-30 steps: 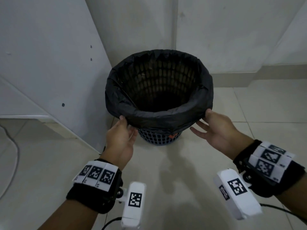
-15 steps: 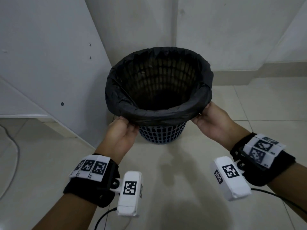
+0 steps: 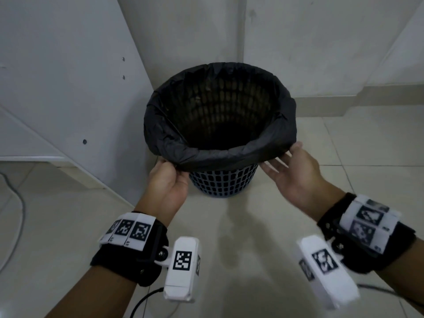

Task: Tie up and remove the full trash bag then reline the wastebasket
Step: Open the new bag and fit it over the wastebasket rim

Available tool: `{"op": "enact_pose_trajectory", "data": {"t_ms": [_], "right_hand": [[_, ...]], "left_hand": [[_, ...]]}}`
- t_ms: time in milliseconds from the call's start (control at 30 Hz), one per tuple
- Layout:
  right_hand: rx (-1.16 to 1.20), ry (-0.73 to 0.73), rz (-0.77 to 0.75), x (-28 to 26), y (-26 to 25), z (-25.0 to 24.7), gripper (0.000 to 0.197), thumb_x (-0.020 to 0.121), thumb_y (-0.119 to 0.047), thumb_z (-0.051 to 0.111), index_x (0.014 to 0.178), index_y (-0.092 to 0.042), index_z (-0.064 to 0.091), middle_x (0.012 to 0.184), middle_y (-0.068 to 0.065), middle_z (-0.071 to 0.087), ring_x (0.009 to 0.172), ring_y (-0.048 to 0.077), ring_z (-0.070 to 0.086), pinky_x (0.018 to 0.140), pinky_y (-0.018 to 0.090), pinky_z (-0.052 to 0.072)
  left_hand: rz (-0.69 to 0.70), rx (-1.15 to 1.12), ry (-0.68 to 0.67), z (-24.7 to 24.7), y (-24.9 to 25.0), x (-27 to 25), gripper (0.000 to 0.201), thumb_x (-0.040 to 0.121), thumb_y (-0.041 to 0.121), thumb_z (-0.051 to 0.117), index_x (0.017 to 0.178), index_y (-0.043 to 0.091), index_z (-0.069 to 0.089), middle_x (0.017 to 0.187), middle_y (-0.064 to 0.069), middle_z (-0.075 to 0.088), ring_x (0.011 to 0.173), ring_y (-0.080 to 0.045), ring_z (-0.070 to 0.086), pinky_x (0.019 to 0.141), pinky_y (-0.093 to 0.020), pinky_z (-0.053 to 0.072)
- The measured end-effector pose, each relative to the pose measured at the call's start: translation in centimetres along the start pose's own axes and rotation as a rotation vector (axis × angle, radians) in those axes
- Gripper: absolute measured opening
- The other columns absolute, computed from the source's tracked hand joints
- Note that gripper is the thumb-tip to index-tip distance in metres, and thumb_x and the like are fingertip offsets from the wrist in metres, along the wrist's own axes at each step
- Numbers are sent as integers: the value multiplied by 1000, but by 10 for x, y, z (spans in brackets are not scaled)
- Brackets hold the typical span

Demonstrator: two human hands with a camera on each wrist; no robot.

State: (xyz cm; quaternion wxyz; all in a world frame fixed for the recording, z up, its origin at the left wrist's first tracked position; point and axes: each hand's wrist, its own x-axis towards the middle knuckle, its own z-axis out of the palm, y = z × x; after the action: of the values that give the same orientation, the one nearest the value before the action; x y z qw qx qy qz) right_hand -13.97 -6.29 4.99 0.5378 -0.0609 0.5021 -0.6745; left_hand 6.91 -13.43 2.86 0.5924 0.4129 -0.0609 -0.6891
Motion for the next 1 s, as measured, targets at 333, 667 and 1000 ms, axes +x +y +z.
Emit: {"op": "enact_pose_trajectory", "data": {"t_ms": [333,667,1000], "right_hand": [[-73,-50,37,-9,11,0,33,106,-20,41,126,0,58,126,11,66,110,22,65,95,40,55],[-38,-183,144,1,-2,5,40,98,6,29,96,-21,59,103,-2,63,87,17,58,70,32,51],[136,-201,197,3,-7,-2,35,105,-11,29,121,-11,60,115,8,71,110,26,66,78,40,60]], "left_hand": [[-55,112,15,-3,3,-3,37,104,3,46,140,4,55,105,-8,67,84,-15,63,53,-19,57],[-39,58,-59,2,6,-9,44,106,-1,38,145,14,51,135,-10,60,93,-17,65,61,-23,61],[6,32,-24,2,4,2,37,108,6,38,142,5,53,137,-13,62,109,-24,66,67,-29,63]]}}
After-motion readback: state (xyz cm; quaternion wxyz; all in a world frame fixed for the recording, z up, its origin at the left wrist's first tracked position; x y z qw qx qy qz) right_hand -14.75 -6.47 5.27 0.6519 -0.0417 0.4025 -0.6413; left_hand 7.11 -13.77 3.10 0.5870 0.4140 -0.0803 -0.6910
